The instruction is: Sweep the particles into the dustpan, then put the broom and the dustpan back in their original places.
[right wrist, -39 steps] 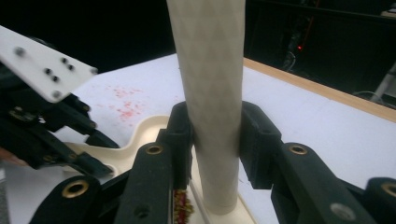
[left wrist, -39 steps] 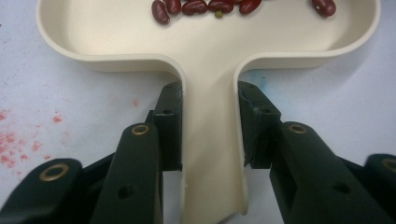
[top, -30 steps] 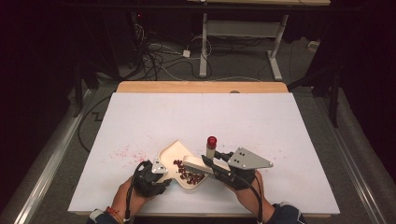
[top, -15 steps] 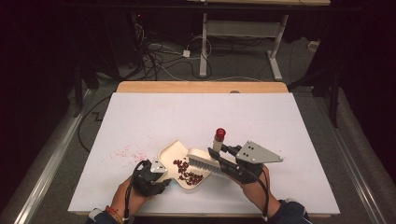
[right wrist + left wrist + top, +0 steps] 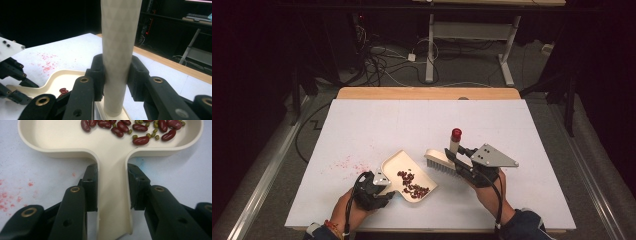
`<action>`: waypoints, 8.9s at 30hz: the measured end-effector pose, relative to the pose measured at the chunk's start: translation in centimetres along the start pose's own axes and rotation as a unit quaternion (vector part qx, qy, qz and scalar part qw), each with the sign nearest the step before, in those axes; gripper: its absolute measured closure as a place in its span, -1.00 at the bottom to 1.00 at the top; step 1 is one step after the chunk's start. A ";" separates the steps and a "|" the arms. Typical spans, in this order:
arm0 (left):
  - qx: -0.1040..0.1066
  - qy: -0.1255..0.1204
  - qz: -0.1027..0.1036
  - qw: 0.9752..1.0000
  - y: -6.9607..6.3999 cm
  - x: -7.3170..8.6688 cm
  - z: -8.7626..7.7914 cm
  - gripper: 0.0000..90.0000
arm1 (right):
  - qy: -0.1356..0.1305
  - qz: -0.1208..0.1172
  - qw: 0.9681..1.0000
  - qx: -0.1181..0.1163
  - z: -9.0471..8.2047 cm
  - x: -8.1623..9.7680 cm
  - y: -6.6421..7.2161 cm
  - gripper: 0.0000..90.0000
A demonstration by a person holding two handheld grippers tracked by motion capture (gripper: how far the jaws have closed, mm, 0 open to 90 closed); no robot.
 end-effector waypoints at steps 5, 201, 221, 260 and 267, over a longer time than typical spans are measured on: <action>0.002 -0.002 -0.005 1.000 0.1 0.0 0.0 0.40 | -0.018 0.012 1.000 0.002 1.7 0.1 0.1 0.56; -0.129 -0.184 -0.037 0.974 5.8 2.3 -4.6 -0.46 | 0.143 0.071 0.987 0.029 -1.9 2.4 -15.2 0.39; -0.093 -0.204 0.024 0.974 2.7 1.0 -4.0 -0.55 | 0.241 0.048 0.965 0.093 3.3 6.1 -17.3 0.17; -0.088 -0.188 0.032 0.978 2.5 1.1 -3.3 -0.60 | 0.073 0.019 0.994 0.076 -0.2 1.1 -13.0 -0.54; -0.086 -0.184 0.034 0.978 2.4 1.1 -3.2 -0.60 | 0.057 0.018 0.996 0.068 -1.1 0.4 -12.3 -0.57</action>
Point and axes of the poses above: each handheld gripper's, and its own axes: z roughly forward along the jaws, x roughly out of its underside, y roughly to its left, the point moved 3 cm from there along z, roughly forward along the jaws, and after that the axes turned 9 degrees about -y, right-handed, at the moved point
